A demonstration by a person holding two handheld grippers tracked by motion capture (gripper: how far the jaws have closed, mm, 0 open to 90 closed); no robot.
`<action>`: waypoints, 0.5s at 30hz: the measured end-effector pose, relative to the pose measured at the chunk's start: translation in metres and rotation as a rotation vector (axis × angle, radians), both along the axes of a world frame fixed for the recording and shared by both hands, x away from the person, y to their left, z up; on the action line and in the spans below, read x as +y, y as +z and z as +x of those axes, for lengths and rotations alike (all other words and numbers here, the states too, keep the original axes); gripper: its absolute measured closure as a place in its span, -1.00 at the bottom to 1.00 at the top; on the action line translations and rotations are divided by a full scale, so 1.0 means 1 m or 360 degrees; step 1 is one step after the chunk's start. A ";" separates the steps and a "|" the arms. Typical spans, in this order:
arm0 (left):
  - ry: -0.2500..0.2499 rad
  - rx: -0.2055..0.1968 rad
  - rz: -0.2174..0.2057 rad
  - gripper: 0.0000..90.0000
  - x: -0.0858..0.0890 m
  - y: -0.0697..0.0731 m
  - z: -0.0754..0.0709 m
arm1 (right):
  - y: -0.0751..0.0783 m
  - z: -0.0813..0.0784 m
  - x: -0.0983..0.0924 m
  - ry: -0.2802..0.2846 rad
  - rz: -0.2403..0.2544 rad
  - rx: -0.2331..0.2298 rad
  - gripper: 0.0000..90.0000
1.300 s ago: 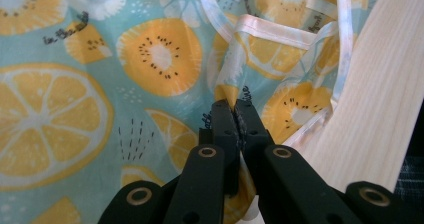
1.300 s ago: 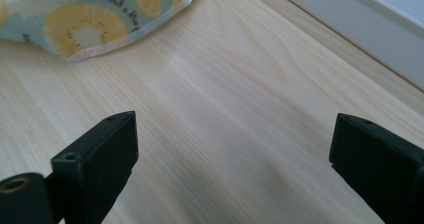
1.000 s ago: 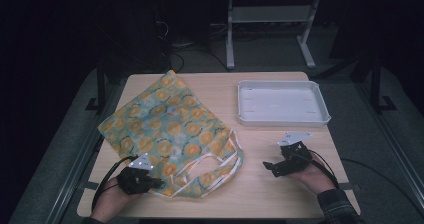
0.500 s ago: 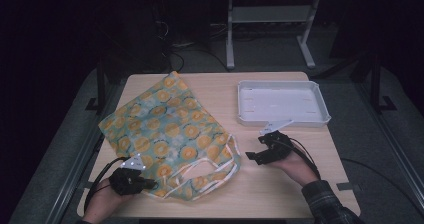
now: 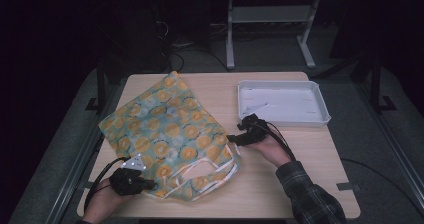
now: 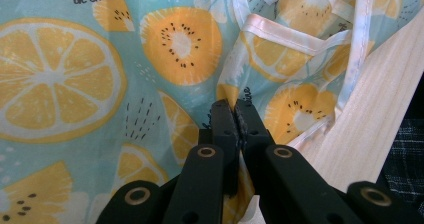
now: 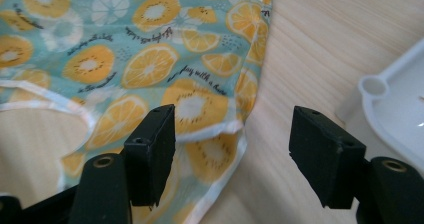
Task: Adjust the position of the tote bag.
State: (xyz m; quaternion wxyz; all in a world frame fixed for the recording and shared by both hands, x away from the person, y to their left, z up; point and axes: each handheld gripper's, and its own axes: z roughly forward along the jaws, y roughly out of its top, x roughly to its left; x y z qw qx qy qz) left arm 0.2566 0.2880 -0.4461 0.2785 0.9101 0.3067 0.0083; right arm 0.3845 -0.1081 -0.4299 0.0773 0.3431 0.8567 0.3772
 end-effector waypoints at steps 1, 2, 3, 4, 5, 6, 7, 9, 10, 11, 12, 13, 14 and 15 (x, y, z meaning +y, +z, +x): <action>0.0001 0.0001 -0.0001 0.97 0.000 0.000 0.000 | -0.001 0.003 0.003 -0.0003 0.0002 0.0007 -0.24; 0.0001 0.0001 -0.0001 0.97 0.000 0.000 0.000 | -0.001 0.003 0.003 -0.0003 0.0002 0.0007 -0.24; 0.0000 0.0000 0.0000 0.97 0.000 0.000 0.000 | -0.004 0.008 0.007 -0.0013 0.0002 0.0007 -0.23; 0.0000 0.0000 0.0000 0.97 0.000 0.000 0.000 | -0.004 0.008 0.007 -0.0013 0.0002 0.0007 -0.23; -0.0002 -0.0002 0.0001 0.97 0.000 0.000 0.000 | -0.009 0.011 0.011 -0.0017 0.0005 0.0007 -0.19; -0.0001 -0.0006 -0.0004 0.97 -0.001 -0.001 0.000 | -0.011 0.013 0.013 -0.0012 -0.0003 0.0008 -0.17; -0.0003 -0.0007 -0.0002 0.97 -0.001 -0.001 0.000 | -0.014 0.014 0.015 -0.0003 -0.0018 0.0018 -0.16; -0.0003 -0.0007 -0.0002 0.96 -0.001 -0.001 0.000 | -0.019 0.016 0.017 0.0007 -0.0047 0.0030 -0.11; -0.0003 -0.0007 -0.0002 0.97 -0.001 -0.001 0.000 | -0.019 0.016 0.017 0.0007 -0.0047 0.0030 -0.11; -0.0003 -0.0005 -0.0004 0.96 -0.001 -0.001 0.000 | -0.023 0.017 0.019 0.0020 -0.0057 0.0043 -0.06; -0.0007 -0.0005 -0.0002 0.96 0.000 -0.001 0.000 | -0.024 0.018 0.020 0.0021 -0.0050 0.0059 -0.02; -0.0003 -0.0004 -0.0003 0.96 -0.001 -0.001 0.000 | -0.026 0.019 0.020 0.0027 -0.0057 0.0070 0.01; -0.0005 -0.0006 -0.0001 0.96 -0.001 -0.001 0.000 | -0.027 0.019 0.020 0.0029 -0.0061 0.0089 0.05; -0.0006 -0.0007 0.0000 0.96 -0.001 -0.001 -0.001 | -0.029 0.020 0.019 0.0036 -0.0064 0.0108 0.11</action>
